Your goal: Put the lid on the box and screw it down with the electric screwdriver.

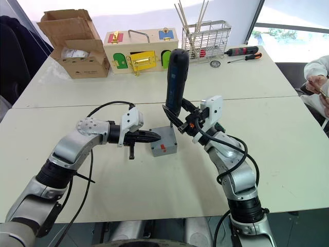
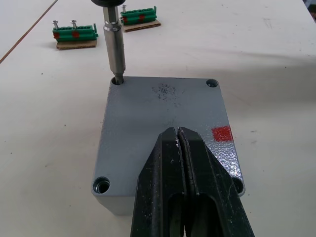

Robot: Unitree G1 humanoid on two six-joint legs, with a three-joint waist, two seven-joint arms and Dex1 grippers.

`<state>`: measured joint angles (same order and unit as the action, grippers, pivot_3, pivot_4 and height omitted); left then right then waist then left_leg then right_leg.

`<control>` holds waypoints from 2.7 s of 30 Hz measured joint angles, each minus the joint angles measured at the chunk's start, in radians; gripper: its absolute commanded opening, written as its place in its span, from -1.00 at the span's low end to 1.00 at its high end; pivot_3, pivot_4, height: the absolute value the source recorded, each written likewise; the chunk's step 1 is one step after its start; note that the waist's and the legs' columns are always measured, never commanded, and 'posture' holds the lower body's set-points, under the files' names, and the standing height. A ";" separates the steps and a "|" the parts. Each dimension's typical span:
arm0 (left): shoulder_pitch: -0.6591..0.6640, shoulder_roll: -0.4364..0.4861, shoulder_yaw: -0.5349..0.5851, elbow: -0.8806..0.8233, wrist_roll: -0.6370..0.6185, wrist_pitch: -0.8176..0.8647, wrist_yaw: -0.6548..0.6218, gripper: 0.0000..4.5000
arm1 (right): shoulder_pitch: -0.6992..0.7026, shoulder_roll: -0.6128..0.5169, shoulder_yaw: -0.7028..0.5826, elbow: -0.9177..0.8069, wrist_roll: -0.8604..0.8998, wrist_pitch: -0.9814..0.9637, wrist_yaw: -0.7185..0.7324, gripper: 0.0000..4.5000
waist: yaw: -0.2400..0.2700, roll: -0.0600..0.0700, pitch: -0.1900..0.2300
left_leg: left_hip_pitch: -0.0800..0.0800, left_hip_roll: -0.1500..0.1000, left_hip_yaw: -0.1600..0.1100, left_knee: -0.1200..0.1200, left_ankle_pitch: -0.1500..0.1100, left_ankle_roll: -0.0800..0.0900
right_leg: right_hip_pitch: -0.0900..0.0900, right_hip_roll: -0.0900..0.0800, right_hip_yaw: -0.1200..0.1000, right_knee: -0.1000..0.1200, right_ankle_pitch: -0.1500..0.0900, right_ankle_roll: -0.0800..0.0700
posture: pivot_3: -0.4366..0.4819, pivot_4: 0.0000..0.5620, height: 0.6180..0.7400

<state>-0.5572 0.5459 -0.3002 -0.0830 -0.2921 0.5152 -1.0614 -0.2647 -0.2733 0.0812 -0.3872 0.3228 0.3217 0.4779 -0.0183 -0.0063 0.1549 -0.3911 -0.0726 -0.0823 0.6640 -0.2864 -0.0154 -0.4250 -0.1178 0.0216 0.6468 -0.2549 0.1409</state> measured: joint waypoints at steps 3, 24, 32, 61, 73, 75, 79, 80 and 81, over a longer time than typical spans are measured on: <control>0.001 0.000 0.000 0.000 0.000 0.000 0.000 -1.00 | -0.010 0.003 0.000 0.011 -0.001 0.001 0.000 -0.21 | 0.000 0.000 0.000 | 0.000 0.000 0.000 0.000 -0.001 0.001 | 0.000 0.000 0.000 0.000 0.000 0.000 | -0.05 -0.47 0.84; 0.011 -0.005 0.000 0.001 0.011 -0.005 0.007 -1.00 | -0.009 -0.007 0.020 0.025 -0.040 -0.006 0.023 -0.21 | 0.000 -0.001 -0.010 | 0.002 0.000 0.000 -0.001 -0.002 0.003 | 0.002 0.000 0.000 -0.001 0.000 0.000 | -0.05 -0.47 0.84; 0.017 -0.007 -0.002 0.004 0.037 -0.025 0.015 -1.00 | 0.009 -0.003 0.022 0.025 -0.046 -0.024 0.027 -0.21 | 0.000 -0.003 -0.016 | 0.003 0.000 0.000 -0.001 -0.003 0.005 | 0.003 0.000 0.000 -0.002 0.000 0.000 | -0.05 -0.47 0.84; 0.021 -0.007 -0.024 0.011 0.065 -0.034 0.018 -1.00 | 0.009 0.067 0.010 0.077 -0.062 -0.024 -0.001 -0.21 | 0.000 -0.005 -0.018 | 0.034 0.003 -0.001 -0.017 -0.005 0.006 | 0.034 0.000 -0.001 -0.018 -0.005 -0.001 | -0.05 -0.47 0.84; 0.019 -0.008 -0.025 0.010 0.065 -0.029 0.020 -1.00 | 0.015 0.066 0.013 0.078 -0.072 -0.035 -0.003 -0.21 | 0.000 -0.005 -0.019 | 0.034 0.003 -0.001 -0.017 -0.005 0.006 | 0.034 0.000 -0.001 -0.018 -0.005 -0.001 | -0.05 -0.47 0.84; 0.019 -0.009 -0.025 0.010 0.065 -0.030 0.021 -1.00 | 0.019 0.067 0.017 0.078 -0.077 -0.044 -0.005 -0.21 | 0.000 -0.006 -0.019 | 0.034 0.003 -0.001 -0.017 -0.005 0.006 | 0.034 0.000 -0.001 -0.019 -0.005 -0.001 | -0.05 -0.47 0.84; 0.019 -0.009 -0.025 0.012 0.066 -0.032 0.021 -1.00 | 0.029 0.066 0.021 0.080 -0.087 -0.054 -0.009 -0.21 | 0.001 -0.006 -0.019 | 0.035 0.003 -0.001 -0.018 -0.005 0.006 | 0.034 0.000 -0.001 -0.019 -0.006 -0.001 | -0.05 -0.47 0.84; 0.019 -0.009 -0.025 0.013 0.066 -0.033 0.021 -1.00 | 0.031 0.066 0.021 0.079 -0.087 -0.056 -0.009 -0.21 | 0.000 -0.006 -0.019 | 0.035 0.003 -0.001 -0.018 -0.005 0.006 | 0.035 0.000 -0.001 -0.019 -0.006 -0.001 | -0.05 -0.47 0.84; 0.019 -0.009 -0.025 0.014 0.066 -0.035 0.021 -1.00 | 0.032 0.066 0.022 0.079 -0.088 -0.058 -0.009 -0.21 | 0.000 -0.006 -0.019 | 0.035 0.003 -0.001 -0.018 -0.005 0.006 | 0.035 0.000 -0.001 -0.019 -0.006 -0.001 | -0.05 -0.47 0.84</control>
<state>-0.5382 0.5368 -0.3254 -0.0694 -0.2261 0.4805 -1.0402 -0.2324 -0.2068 0.1027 -0.3079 0.2349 0.2635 0.4687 -0.0178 -0.0123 0.1359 -0.3563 -0.0693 -0.0833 0.6462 -0.2910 -0.0089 -0.3905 -0.1178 0.0202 0.6279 -0.2607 0.1396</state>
